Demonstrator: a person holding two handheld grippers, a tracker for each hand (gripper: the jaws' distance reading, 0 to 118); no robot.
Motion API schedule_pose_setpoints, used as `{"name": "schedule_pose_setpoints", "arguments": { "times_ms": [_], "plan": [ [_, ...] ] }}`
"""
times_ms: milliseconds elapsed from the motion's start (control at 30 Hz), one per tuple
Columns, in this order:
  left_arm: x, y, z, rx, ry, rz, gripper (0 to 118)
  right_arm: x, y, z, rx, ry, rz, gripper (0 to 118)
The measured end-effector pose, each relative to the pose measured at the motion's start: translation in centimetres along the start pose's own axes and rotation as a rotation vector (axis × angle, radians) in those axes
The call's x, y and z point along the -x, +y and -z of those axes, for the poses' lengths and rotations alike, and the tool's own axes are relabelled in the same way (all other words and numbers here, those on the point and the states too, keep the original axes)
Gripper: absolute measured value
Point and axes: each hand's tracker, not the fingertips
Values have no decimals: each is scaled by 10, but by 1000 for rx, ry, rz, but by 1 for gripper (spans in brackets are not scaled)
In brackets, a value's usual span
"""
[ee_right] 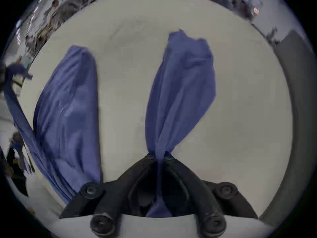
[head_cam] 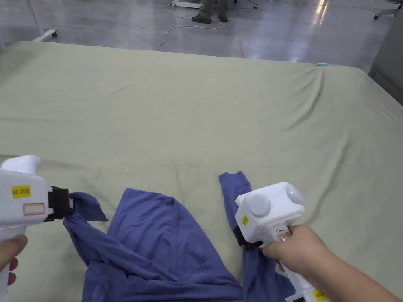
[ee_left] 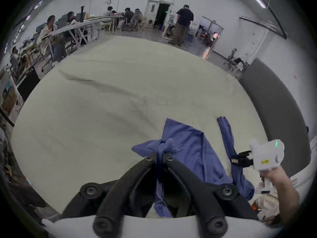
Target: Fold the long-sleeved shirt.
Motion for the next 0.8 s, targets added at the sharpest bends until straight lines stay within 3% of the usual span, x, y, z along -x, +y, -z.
{"name": "schedule_pose_setpoints", "arguments": {
  "times_ms": [67, 167, 233, 367, 433, 567, 633, 733, 800],
  "plan": [
    [7, 12, -16, -27, 10, -1, 0, -10, -15, -30, -83, -21, -18, 1],
    [20, 41, -47, -108, -14, -45, 0, -50, -41, -101, -211, 10, 66, 1],
    [27, 63, -69, -140, -74, -98, 0, -77, -55, -164, -307, -40, 103, 1],
    [19, 112, -110, -234, 15, -14, 0, -123, -83, -294, -460, -175, 144, 1],
    [11, 137, -128, -264, 8, -20, 0, -141, -86, -346, -502, -164, 196, 1],
    [5, 215, -151, -380, 22, -4, 0, -171, -61, -432, -622, -289, 251, 1],
    [-5, 254, -167, -428, 52, 2, 0, -184, -39, -464, -673, -264, 282, 1],
    [-16, 309, -184, -508, 82, -24, 0, -198, 2, -505, -718, -332, 301, 1],
    [-25, 337, -192, -539, 114, -16, 0, -215, 28, -524, -736, -321, 351, 1]
  ]
}}
